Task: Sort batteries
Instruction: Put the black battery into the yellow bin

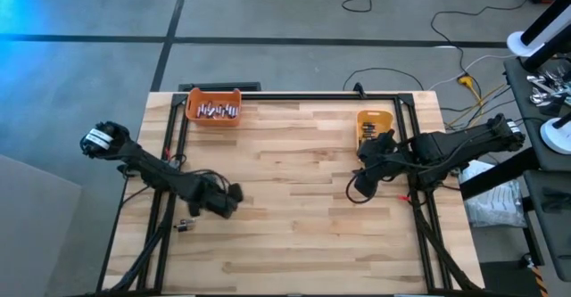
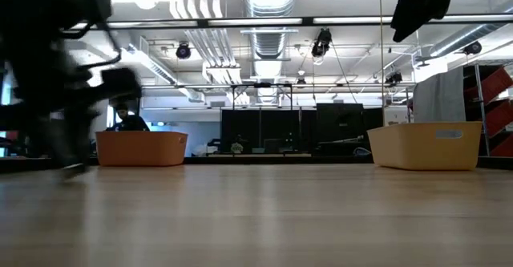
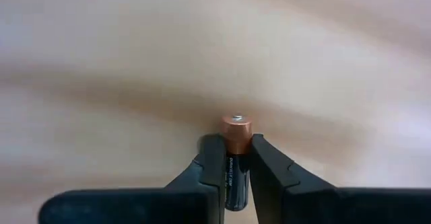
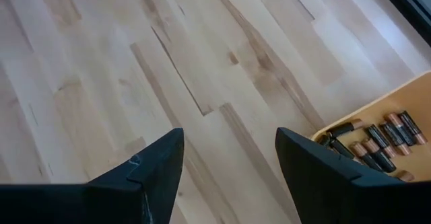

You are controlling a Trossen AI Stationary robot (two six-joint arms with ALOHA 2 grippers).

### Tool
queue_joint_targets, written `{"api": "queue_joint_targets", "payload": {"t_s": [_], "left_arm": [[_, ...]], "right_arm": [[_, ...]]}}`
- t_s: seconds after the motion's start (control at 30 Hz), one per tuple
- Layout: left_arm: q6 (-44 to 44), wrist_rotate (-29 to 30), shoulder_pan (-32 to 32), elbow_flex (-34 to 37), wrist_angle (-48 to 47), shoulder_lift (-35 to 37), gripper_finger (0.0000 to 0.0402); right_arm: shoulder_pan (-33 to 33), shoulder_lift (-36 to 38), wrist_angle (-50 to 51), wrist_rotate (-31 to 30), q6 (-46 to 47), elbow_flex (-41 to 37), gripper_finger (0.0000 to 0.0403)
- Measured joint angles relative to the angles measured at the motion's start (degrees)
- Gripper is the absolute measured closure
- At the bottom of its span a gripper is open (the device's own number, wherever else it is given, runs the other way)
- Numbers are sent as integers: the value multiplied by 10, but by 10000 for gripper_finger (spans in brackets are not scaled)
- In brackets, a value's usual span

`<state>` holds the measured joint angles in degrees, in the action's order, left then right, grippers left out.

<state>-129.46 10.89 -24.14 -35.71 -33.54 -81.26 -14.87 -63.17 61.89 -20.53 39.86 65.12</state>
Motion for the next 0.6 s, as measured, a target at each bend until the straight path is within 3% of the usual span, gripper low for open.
{"api": "queue_joint_targets", "payload": {"t_s": [0.13,0.33,0.47,0.6], "left_arm": [[60,111,21,-1,116,1,375],[204,223,63,-1,321,1,373],[367,312,81,-1,479,1,373],[565,357,92,-1,669,1,372]], "right_arm": [[-6,1,-46,0,-6,0,181],[-43,-8,-186,22,-33,-1,183],[-62,-23,-261,27,5,-2,182],[-66,-48,-317,26,44,-5,180]]}}
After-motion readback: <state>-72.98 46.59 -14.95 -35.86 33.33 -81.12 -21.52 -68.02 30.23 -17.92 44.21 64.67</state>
